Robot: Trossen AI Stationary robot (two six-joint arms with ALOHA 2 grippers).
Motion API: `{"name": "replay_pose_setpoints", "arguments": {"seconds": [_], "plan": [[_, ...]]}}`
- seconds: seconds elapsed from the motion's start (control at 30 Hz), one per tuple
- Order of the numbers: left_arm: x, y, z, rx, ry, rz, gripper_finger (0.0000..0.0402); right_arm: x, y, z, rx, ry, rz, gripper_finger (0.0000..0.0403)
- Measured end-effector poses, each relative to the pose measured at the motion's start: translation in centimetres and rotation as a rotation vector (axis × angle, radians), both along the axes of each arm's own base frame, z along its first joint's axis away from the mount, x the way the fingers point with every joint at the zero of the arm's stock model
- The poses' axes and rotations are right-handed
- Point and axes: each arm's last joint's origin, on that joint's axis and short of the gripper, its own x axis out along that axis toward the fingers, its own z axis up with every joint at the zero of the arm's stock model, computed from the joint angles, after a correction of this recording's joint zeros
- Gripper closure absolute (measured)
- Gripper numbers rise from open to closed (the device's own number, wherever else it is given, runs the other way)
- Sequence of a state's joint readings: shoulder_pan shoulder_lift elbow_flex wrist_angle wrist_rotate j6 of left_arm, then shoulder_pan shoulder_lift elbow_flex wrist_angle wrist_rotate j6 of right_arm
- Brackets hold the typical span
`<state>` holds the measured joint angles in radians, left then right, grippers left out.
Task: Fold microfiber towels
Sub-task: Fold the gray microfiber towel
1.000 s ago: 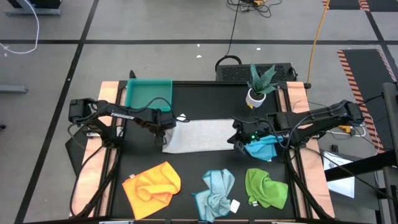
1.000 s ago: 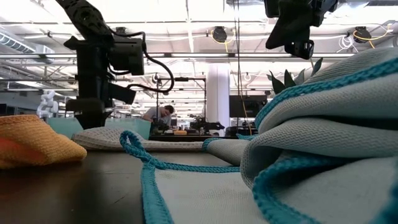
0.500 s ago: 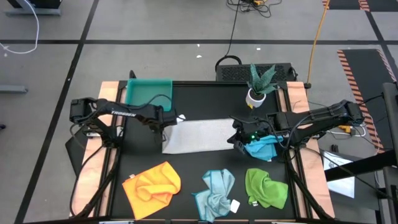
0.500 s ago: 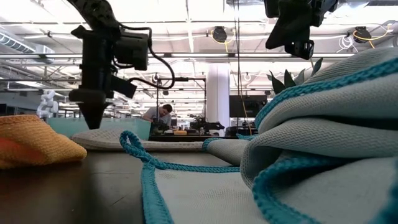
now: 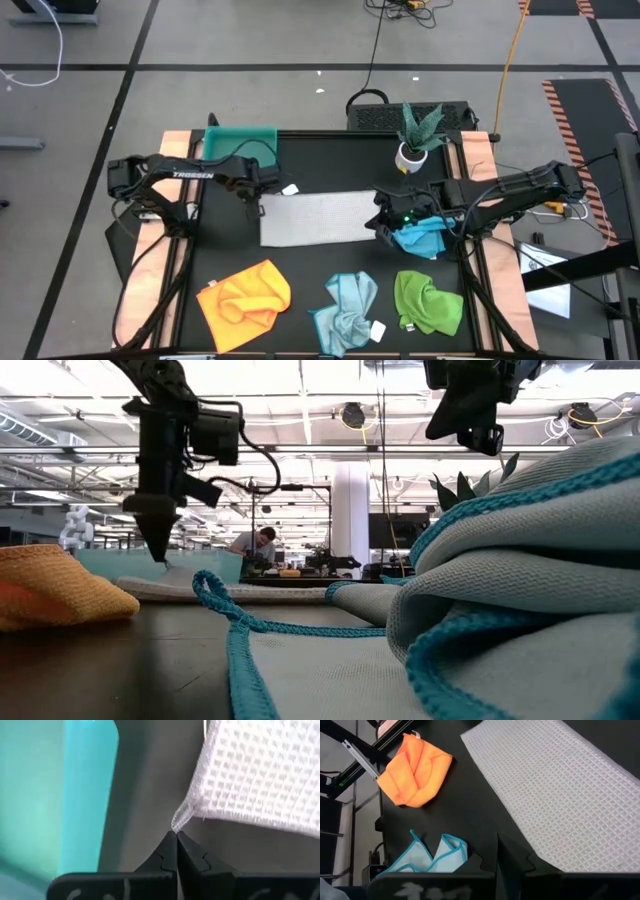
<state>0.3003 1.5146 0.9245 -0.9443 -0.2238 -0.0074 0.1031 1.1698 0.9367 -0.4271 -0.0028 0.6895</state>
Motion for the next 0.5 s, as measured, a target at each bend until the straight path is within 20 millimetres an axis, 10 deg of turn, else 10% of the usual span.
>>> {"name": "replay_pose_setpoints", "arguments": {"seconds": [0.5], "plan": [[-0.08, 0.26, -0.06, -0.019, -0.020, 0.105, 0.0309, -0.13, -0.16, -0.14, 0.038, 0.026, 0.024, 0.0380]]}}
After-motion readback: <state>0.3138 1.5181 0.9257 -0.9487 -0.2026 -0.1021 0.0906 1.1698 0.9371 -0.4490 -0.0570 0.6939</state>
